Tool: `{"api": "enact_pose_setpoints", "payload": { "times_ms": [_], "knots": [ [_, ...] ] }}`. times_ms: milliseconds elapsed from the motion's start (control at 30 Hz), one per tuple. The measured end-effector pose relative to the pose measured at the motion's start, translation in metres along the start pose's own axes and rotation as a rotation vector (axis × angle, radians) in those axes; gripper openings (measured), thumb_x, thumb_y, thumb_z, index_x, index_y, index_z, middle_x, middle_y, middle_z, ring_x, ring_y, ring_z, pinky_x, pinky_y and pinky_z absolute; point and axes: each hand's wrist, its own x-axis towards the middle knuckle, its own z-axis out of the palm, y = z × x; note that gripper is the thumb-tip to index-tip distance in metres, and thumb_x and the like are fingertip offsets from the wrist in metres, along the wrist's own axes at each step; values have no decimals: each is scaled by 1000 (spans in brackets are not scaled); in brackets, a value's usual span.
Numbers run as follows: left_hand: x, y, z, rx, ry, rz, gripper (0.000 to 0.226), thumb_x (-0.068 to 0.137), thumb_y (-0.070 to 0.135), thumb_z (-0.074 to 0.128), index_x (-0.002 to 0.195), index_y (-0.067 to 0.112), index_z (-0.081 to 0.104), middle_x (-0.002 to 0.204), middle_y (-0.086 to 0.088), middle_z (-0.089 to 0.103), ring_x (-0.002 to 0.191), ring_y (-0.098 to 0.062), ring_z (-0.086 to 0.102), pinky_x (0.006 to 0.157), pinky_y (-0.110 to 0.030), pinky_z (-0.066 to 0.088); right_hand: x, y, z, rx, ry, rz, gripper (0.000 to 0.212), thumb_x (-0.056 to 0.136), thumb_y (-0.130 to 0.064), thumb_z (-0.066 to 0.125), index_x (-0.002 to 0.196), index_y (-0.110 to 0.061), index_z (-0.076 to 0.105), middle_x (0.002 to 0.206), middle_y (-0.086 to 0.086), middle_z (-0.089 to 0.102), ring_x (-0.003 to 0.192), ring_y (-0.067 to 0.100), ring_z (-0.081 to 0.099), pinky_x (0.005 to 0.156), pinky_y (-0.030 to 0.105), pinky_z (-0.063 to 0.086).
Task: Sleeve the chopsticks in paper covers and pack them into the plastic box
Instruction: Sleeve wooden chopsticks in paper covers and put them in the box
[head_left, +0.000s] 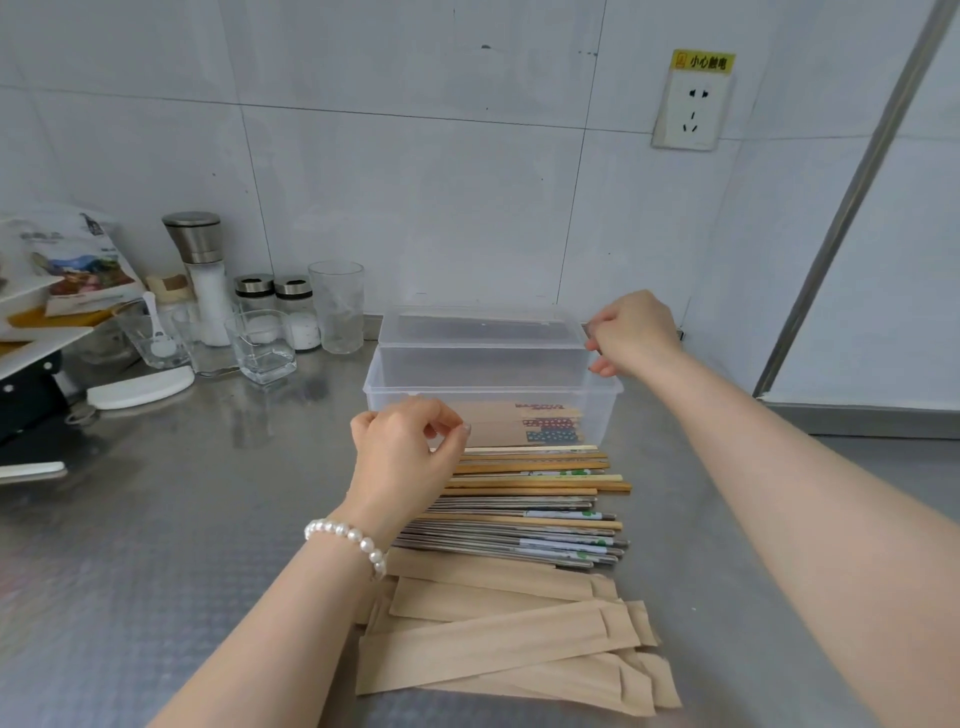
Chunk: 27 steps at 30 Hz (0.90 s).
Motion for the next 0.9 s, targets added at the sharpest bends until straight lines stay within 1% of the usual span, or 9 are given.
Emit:
{"api": "enact_pose_setpoints", "payload": {
  "times_ms": [67, 133, 200, 333, 400, 500, 567, 733, 900],
  "knots": [
    [-2, 0, 2, -15, -123, 43, 10, 77, 33, 65, 68, 28, 64, 64, 18, 58, 70, -1, 54, 89, -38, 35, -22, 8, -5, 61, 28, -111, 22, 85, -7, 48, 81, -5, 70, 78, 10, 70, 56, 18, 67, 58, 32, 58],
    [-4, 3, 4, -13, -280, 96, 13, 70, 43, 64, 67, 30, 64, 63, 19, 57, 68, 0, 53, 86, -42, 42, -45, 17, -8, 126, -26, -182, 22, 85, -7, 54, 71, -16, 68, 69, 4, 67, 44, 3, 58, 44, 18, 48],
    [-8, 9, 7, 20, -435, 144, 17, 68, 45, 71, 69, 29, 66, 67, 17, 59, 69, -3, 54, 86, -41, 43, -66, 27, -13, 137, -161, -205, 23, 84, -5, 61, 69, -21, 66, 61, 3, 65, 34, 1, 48, 38, 11, 37],
    [-20, 30, 9, 109, -654, 211, 35, 61, 48, 77, 85, 24, 69, 80, 14, 60, 77, -6, 53, 82, -25, 41, -93, 47, -22, 104, -559, -194, 11, 78, -2, 70, 71, -11, 68, 46, -2, 58, 34, 5, 44, 37, 14, 34],
    [-22, 35, 7, 107, -700, 228, 41, 57, 51, 78, 87, 23, 70, 84, 11, 64, 78, -7, 55, 77, -22, 43, -96, 56, -24, 29, -708, -173, 11, 75, -2, 72, 70, -10, 66, 46, -3, 57, 35, 5, 45, 38, 16, 33],
    [-22, 36, 7, 79, -736, 217, 38, 56, 49, 80, 83, 23, 70, 83, 8, 65, 77, -7, 55, 72, -21, 45, -96, 67, -29, -102, -869, -139, 14, 75, -3, 73, 69, -13, 65, 48, -3, 58, 37, 6, 47, 40, 18, 32],
    [-21, 33, 8, 70, -735, 193, 33, 59, 46, 80, 79, 23, 69, 80, 8, 65, 75, -7, 56, 70, -21, 45, -96, 71, -34, -119, -925, -131, 14, 74, -3, 73, 68, -13, 65, 47, -3, 58, 38, 7, 49, 40, 17, 33],
    [-21, 29, 12, 78, -710, 171, 19, 65, 39, 78, 72, 24, 68, 74, 8, 64, 69, -6, 55, 67, -22, 46, -105, 64, -44, -91, -1092, -162, 15, 70, -13, 79, 77, -8, 66, 63, 13, 60, 41, 11, 51, 40, 18, 34],
    [-22, 28, 13, 43, -682, 178, 15, 66, 35, 78, 68, 25, 67, 71, 8, 63, 67, -6, 55, 67, -27, 48, -116, 57, -29, -189, -1143, -185, 27, 67, -22, 82, 84, -11, 64, 53, 0, 56, 41, 13, 49, 41, 19, 32]
  ]
}}
